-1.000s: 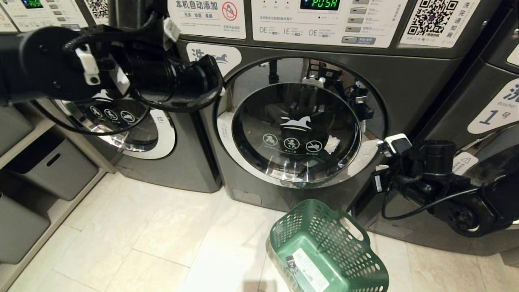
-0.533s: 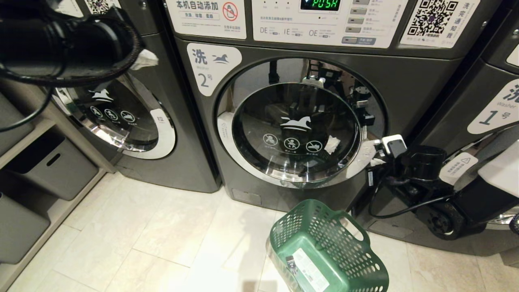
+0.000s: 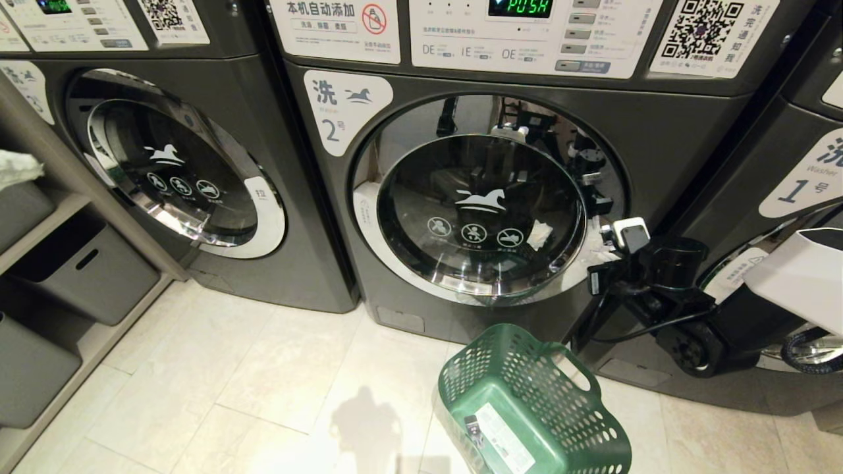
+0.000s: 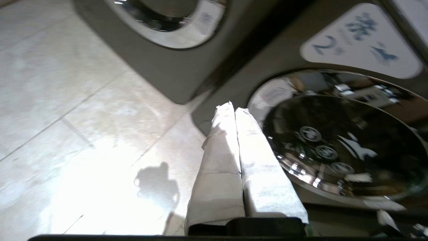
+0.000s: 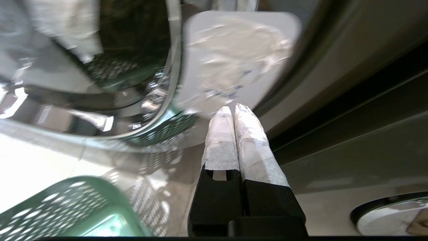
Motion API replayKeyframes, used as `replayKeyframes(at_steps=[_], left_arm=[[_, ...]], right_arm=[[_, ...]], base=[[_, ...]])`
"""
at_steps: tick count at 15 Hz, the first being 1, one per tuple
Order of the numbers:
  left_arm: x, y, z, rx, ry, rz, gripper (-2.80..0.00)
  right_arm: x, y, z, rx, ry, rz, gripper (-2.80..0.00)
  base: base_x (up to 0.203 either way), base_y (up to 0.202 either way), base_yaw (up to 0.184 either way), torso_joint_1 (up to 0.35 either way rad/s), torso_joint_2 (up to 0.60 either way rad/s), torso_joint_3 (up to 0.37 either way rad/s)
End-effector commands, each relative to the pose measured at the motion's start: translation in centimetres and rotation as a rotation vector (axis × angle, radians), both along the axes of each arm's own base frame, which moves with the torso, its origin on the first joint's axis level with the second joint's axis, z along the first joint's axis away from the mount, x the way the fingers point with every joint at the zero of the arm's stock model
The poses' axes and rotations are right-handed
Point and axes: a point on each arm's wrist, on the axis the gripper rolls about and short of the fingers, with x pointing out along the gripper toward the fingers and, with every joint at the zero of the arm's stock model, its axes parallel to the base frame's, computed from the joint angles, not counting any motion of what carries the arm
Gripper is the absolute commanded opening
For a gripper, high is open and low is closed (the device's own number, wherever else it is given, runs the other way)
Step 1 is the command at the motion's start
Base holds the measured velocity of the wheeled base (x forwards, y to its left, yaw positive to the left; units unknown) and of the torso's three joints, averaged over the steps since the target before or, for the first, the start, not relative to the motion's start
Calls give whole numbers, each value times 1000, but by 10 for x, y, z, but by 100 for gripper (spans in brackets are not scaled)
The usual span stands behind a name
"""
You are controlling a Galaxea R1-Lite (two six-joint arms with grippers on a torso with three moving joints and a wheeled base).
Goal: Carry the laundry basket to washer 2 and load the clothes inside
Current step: Press the washing machine door tightly with the right hand
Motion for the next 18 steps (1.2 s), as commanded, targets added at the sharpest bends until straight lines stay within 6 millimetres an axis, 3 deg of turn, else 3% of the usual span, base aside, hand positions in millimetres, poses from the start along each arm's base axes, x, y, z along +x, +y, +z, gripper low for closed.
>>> replayKeyframes(at_steps=[1,8,13,18], left_arm=[[-41,11,-12,-1,-30,109,-280],[-100,12,-62,0,-16,298,-280],[-120,6,-96,1,6,319,-280],[-130,3,-114,39,19,312,-280]], right_arm=[[8,-6,-2,-7,-13,-21,-280],[18,-9,-2,-11,-43,-30,-280],[22,-8,-9,-6,-83,-28,-280],[34,-8,-23,-6,-113,-31,-280]], base=[[0,0,0,0,0,0],[0,0,0,0,0,0],[0,0,0,0,0,0],[0,0,0,0,0,0]])
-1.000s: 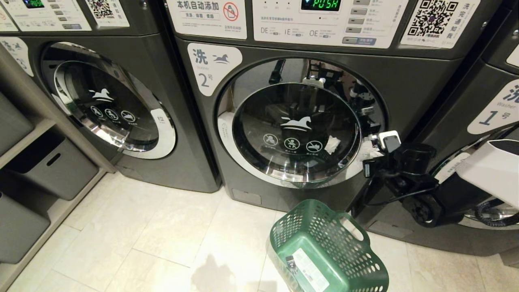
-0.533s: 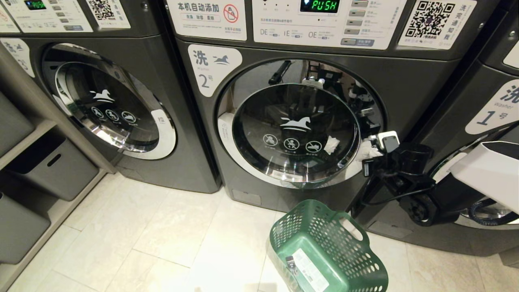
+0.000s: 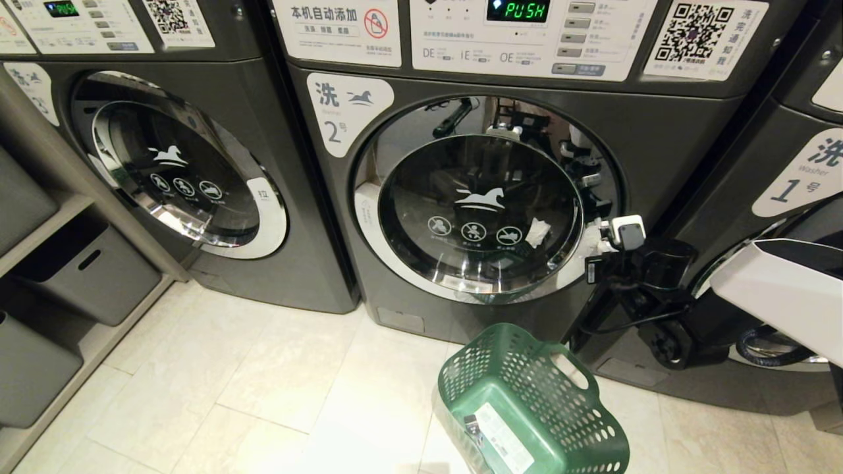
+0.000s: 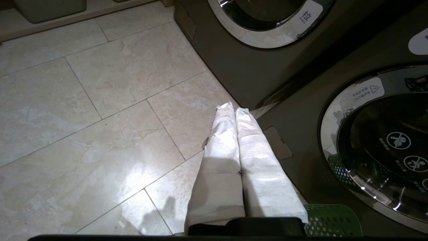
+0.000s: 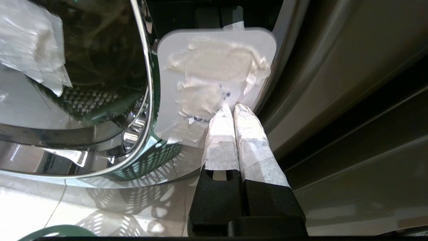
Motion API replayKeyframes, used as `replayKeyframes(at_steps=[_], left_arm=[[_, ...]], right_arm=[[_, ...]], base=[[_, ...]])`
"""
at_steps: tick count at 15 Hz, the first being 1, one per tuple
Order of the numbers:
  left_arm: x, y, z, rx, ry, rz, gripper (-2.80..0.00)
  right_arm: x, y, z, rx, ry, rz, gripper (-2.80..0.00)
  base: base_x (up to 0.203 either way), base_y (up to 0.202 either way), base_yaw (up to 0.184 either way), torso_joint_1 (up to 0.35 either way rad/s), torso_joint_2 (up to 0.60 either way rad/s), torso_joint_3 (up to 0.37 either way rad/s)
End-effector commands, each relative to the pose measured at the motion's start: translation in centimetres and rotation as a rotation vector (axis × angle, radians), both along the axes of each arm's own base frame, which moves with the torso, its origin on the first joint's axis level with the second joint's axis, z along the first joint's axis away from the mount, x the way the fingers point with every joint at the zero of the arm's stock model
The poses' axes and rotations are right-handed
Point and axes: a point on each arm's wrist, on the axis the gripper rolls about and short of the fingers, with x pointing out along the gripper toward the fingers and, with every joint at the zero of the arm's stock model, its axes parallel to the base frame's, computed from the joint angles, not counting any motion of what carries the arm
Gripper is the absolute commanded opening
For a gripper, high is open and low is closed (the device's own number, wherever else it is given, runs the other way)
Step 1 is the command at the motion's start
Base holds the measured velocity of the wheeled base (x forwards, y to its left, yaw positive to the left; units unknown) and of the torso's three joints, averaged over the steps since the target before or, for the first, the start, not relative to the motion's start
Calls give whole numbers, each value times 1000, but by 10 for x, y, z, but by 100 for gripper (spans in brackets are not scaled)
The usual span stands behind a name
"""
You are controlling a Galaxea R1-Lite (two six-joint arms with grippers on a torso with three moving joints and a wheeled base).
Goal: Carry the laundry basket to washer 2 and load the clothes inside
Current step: Press the washing machine door tightly with the right hand
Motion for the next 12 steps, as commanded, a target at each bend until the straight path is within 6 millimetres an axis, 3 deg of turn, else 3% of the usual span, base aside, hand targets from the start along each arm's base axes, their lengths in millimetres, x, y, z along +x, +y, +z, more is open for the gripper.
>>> replayKeyframes(at_steps=[1,4,6,10,12], left_arm=[[-6,-2,-3,10,-15,1,-280],[-9,-3,-3,15,-28,-1,-280],[-11,-4,-5,36,-21,-4,-280],[-14,-5,-8,56,-22,-11,-280],[-13,-5,-19,55,-1,-50,-280]], right_arm=[[1,1,-9,-13,26,-1,-280],[1,-2,-14,-22,38,-7,-280],[-14,-3,-8,-31,66,-3,-280],[-93,-7,13,-49,176,107,-280],[-134,-10,19,-49,221,154,-280]], base=[[0,0,0,0,0,0],[0,0,0,0,0,0],[0,0,0,0,0,0],[0,0,0,0,0,0],[0,0,0,0,0,0]])
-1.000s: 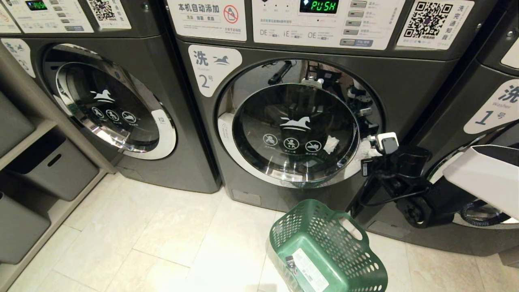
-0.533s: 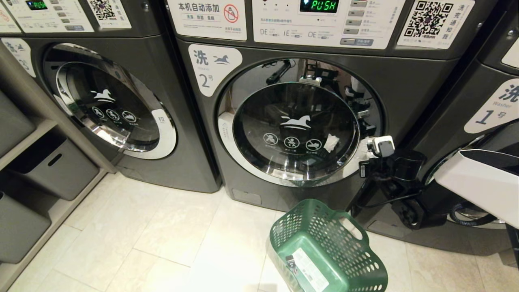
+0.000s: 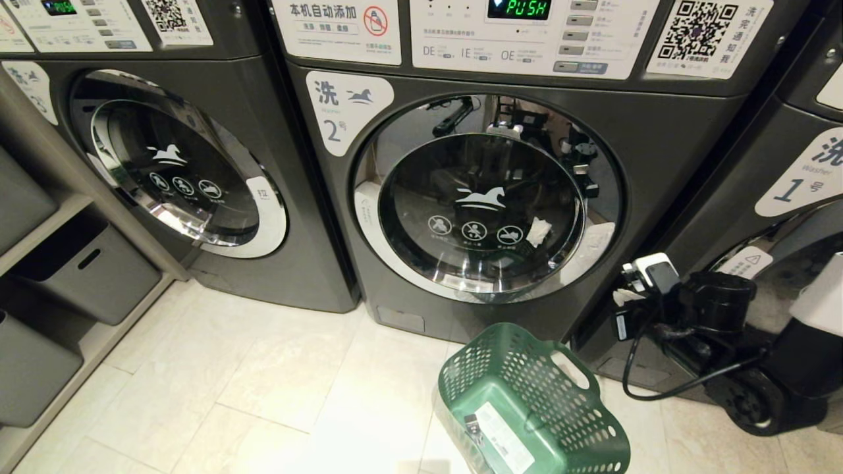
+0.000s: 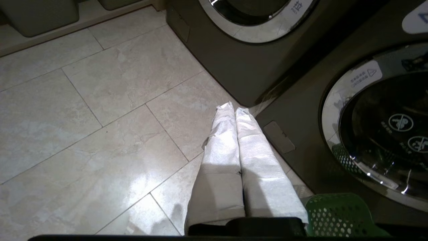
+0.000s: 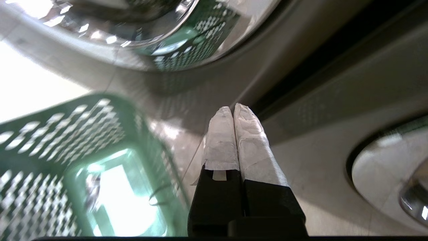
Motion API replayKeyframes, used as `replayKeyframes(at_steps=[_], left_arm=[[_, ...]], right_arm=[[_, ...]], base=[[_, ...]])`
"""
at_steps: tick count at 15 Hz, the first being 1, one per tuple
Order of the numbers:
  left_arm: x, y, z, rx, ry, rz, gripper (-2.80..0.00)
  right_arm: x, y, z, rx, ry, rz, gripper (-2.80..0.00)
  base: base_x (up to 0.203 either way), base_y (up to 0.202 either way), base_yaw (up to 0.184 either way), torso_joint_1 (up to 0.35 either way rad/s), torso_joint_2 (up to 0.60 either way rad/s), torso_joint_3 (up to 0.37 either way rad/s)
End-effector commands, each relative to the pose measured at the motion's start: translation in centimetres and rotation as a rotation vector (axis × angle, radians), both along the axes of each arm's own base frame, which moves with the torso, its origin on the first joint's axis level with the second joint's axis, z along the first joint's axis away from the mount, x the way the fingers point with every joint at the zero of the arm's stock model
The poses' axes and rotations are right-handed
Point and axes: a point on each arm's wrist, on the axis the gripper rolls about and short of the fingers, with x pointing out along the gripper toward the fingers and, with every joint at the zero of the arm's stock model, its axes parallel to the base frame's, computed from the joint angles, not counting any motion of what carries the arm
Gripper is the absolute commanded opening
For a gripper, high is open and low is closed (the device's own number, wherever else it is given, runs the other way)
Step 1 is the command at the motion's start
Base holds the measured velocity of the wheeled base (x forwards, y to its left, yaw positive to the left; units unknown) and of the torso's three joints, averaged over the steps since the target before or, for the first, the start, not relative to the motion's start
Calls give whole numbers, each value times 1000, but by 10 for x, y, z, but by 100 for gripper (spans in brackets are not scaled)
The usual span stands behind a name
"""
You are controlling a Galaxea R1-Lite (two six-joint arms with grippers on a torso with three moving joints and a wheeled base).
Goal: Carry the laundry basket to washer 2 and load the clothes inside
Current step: Press the washing machine door tightly with the right hand
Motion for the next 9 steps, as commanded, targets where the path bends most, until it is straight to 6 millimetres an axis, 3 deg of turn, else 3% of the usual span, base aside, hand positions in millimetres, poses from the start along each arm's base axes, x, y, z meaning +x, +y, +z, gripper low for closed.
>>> replayKeyframes(at_steps=[1,4,9], left_arm=[[-1,-1,-15,18,39,-34,-280],[-6,-4,-58,170,188,-123,-280],[-9,-6,-131,291,404,-256,-280]], right_arm=[[-40,-4,28,6,-47,19,-280],[-61,-6,44,11,-86,26,-280],[-80,-13,64,13,-153,9,-280]], base=[[0,0,0,0,0,0],[0,0,0,0,0,0],[0,0,0,0,0,0]])
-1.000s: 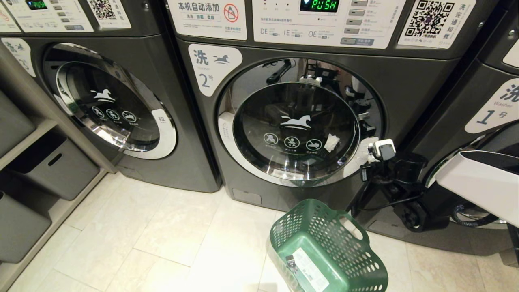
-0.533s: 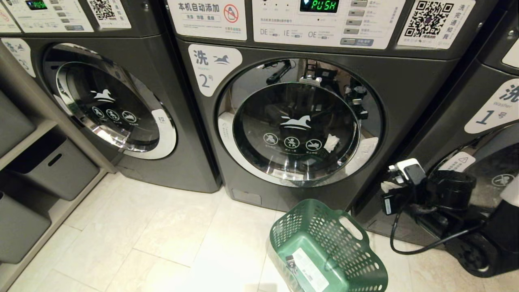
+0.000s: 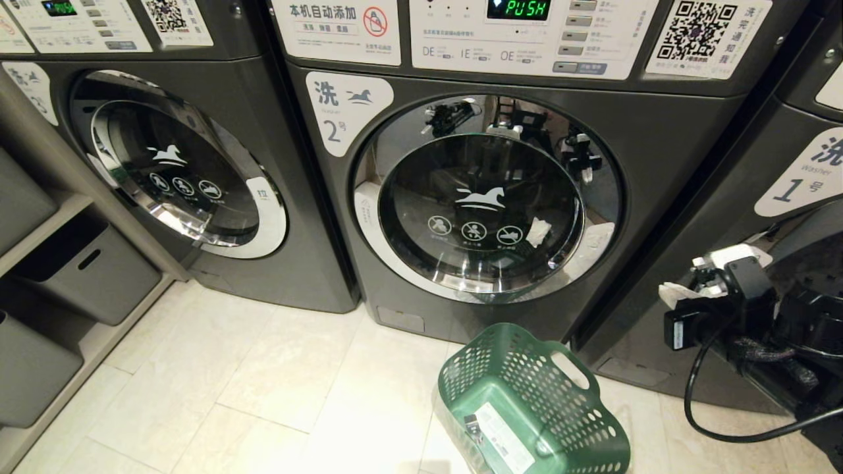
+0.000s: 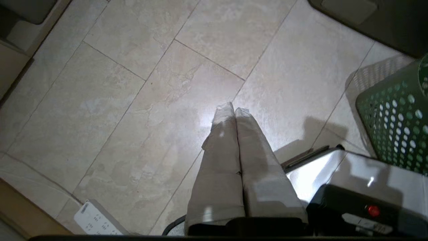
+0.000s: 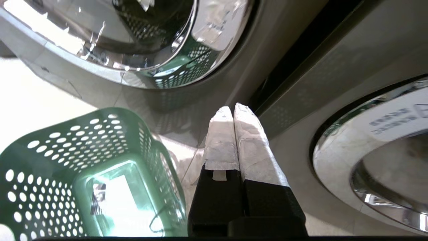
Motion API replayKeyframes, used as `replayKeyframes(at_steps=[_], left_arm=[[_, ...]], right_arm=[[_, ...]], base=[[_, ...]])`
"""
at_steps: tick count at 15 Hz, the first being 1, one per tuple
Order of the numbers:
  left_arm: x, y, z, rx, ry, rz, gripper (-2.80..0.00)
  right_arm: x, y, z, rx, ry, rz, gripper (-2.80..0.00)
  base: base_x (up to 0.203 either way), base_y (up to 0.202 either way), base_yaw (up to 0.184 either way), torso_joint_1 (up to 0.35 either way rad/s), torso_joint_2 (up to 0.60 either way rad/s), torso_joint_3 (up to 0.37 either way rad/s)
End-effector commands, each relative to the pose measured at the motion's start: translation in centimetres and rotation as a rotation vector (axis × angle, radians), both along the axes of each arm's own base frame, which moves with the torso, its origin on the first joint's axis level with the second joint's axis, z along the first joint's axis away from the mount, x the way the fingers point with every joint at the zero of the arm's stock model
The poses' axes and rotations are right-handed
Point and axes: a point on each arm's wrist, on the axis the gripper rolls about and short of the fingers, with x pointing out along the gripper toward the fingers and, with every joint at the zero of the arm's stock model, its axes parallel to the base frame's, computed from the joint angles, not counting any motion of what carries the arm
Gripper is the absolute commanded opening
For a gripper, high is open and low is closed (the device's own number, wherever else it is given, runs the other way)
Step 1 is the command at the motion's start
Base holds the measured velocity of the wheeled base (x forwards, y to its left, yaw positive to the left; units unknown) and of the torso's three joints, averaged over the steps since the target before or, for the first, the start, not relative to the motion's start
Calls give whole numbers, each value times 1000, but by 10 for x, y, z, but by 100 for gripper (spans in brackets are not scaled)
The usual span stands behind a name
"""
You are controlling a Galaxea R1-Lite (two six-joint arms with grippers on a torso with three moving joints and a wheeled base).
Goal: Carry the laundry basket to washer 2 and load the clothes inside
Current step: Press the washing machine door tightly with the right hand
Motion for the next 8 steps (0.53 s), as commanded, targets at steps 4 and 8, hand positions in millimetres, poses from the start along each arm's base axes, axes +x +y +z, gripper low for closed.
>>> replayKeyframes(at_steps=[4,8], left_arm=[[-4,0,-15,46,12,-230,-280],[-5,1,-16,52,0,-395,-280]], right_arm=[[-28,-3,21,3,-57,1,-280],[-41,-4,28,4,-67,5,-280]], base=[[0,0,0,0,0,0],[0,0,0,0,0,0]])
